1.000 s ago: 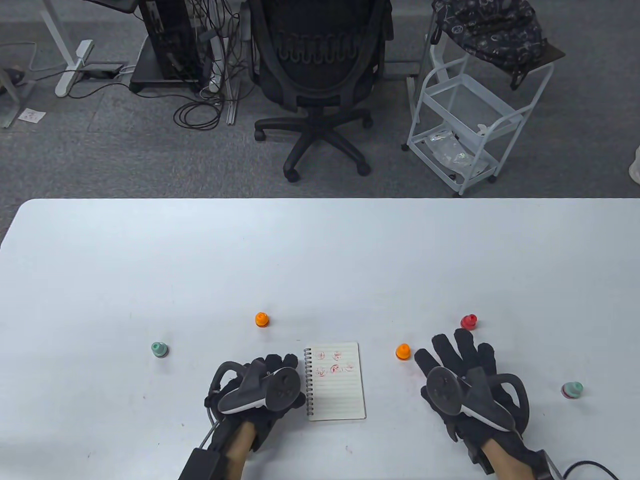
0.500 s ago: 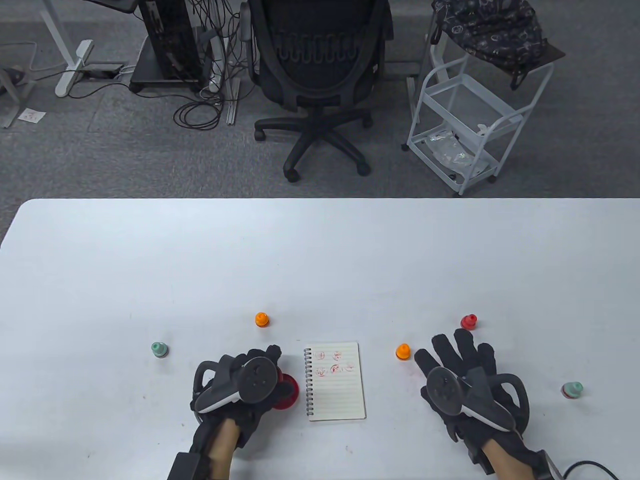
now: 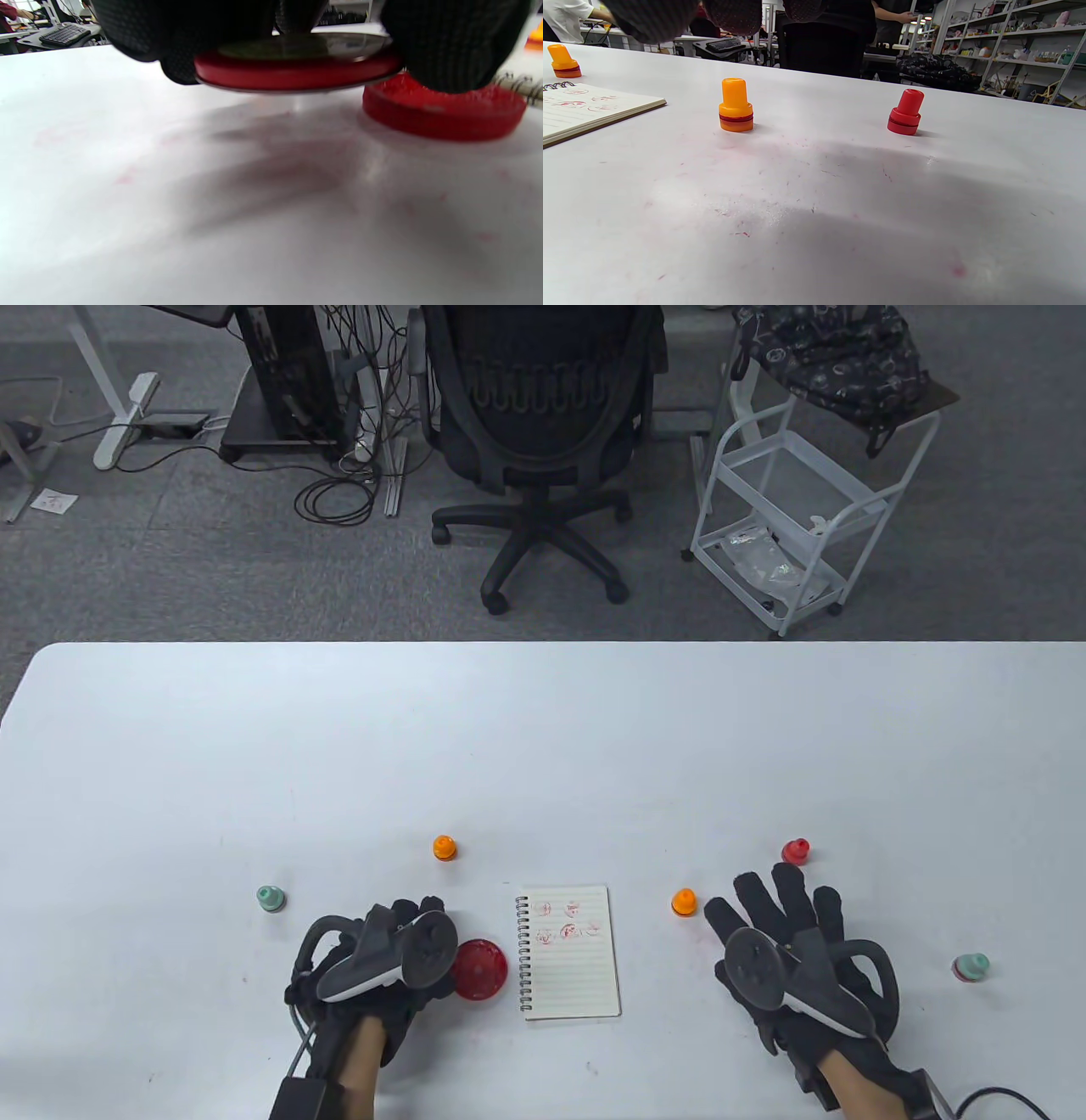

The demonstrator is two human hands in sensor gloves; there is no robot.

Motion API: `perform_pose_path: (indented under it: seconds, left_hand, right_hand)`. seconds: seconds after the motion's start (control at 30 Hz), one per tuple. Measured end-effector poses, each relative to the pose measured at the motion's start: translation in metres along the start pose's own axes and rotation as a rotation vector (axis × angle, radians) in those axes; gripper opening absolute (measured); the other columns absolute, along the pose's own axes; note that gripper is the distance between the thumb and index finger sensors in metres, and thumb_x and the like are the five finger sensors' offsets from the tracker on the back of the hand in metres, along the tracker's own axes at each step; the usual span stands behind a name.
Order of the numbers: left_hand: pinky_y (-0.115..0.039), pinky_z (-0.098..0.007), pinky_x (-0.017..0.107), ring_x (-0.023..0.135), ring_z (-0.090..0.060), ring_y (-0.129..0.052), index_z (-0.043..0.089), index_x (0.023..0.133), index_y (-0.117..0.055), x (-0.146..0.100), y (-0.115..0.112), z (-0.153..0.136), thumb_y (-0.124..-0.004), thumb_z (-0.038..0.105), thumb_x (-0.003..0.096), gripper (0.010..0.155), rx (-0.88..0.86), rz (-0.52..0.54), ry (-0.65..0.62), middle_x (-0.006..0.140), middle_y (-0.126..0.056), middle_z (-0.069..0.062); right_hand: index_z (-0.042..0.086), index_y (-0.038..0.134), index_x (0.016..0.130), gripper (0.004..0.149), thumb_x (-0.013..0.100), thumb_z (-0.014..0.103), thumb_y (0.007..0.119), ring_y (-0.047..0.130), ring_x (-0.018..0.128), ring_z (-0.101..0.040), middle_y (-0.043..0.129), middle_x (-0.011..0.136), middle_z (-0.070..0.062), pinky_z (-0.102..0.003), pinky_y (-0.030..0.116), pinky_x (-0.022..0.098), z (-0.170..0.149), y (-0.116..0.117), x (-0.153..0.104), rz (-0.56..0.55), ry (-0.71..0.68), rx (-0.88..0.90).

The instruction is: Stamp reward stamp onto notebook

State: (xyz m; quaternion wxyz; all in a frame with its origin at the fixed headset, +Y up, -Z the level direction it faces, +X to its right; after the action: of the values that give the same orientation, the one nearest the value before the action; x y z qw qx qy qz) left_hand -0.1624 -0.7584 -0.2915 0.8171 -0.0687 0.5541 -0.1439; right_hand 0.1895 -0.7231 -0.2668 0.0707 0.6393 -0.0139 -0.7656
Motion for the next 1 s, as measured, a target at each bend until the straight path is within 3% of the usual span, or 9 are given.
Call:
perform_pose_path:
  seconds: [0.33, 0.6, 0.73, 1.0]
  left_hand:
    - [-0.067, -0.055, 0.063, 0.088, -0.047, -0.072, 0.010, 0.109, -0.050, 0.008, -0.015, 0.008, -0.085, 0.048, 0.0428, 0.084, 0.047, -0.083, -0.018, 0.105, -0.062, -0.016]
    - [-0.067, -0.054, 0.064, 0.089, -0.045, -0.071, 0.014, 0.109, -0.051, 0.010, -0.019, 0.009, -0.083, 0.049, 0.0419, 0.082, 0.079, -0.080, -0.026, 0.106, -0.062, -0.012]
    - [-0.066, -0.055, 0.063, 0.087, -0.048, -0.070, 0.012, 0.110, -0.050, 0.010, -0.021, 0.010, -0.082, 0.049, 0.0406, 0.085, 0.070, -0.097, -0.020, 0.107, -0.058, -0.018]
    - [-0.064, -0.056, 0.064, 0.088, -0.048, -0.067, 0.013, 0.110, -0.049, 0.010, -0.021, 0.009, -0.081, 0.050, 0.0411, 0.084, 0.052, -0.102, -0.019, 0.108, -0.056, -0.017]
  right_hand:
    - [0.038, 0.045, 0.103, 0.067, 0.041, 0.053, 0.066, 0.014, 0.108, -0.042, 0.030, 0.116, 0.001, -0.070, 0.027, 0.076, 0.000, 0.001, 0.000, 0.008, 0.001, 0.002]
    - [0.038, 0.045, 0.103, 0.067, 0.041, 0.053, 0.066, 0.014, 0.108, -0.042, 0.030, 0.116, 0.001, -0.070, 0.027, 0.076, -0.002, 0.000, 0.001, 0.010, 0.003, 0.002]
    - [0.038, 0.045, 0.103, 0.067, 0.041, 0.053, 0.066, 0.015, 0.108, -0.042, 0.030, 0.116, 0.001, -0.070, 0.027, 0.076, -0.001, 0.000, 0.001, 0.012, 0.000, -0.001]
    - [0.038, 0.046, 0.103, 0.066, 0.041, 0.053, 0.066, 0.015, 0.108, -0.042, 0.030, 0.116, 0.001, -0.070, 0.027, 0.076, -0.008, -0.001, 0.002, 0.010, 0.015, 0.005]
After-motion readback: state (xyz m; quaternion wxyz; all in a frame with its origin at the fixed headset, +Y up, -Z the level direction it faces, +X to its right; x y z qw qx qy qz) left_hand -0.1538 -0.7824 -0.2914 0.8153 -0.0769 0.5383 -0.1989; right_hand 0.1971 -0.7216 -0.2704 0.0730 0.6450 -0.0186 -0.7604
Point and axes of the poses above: the tracker on the back of each hand, its own z axis roughly to the thumb side, its own x axis roughly from the wrist to the fingertips, y = z × x, the point moved 5 cm from there along x, roughly from the wrist to the fingertips
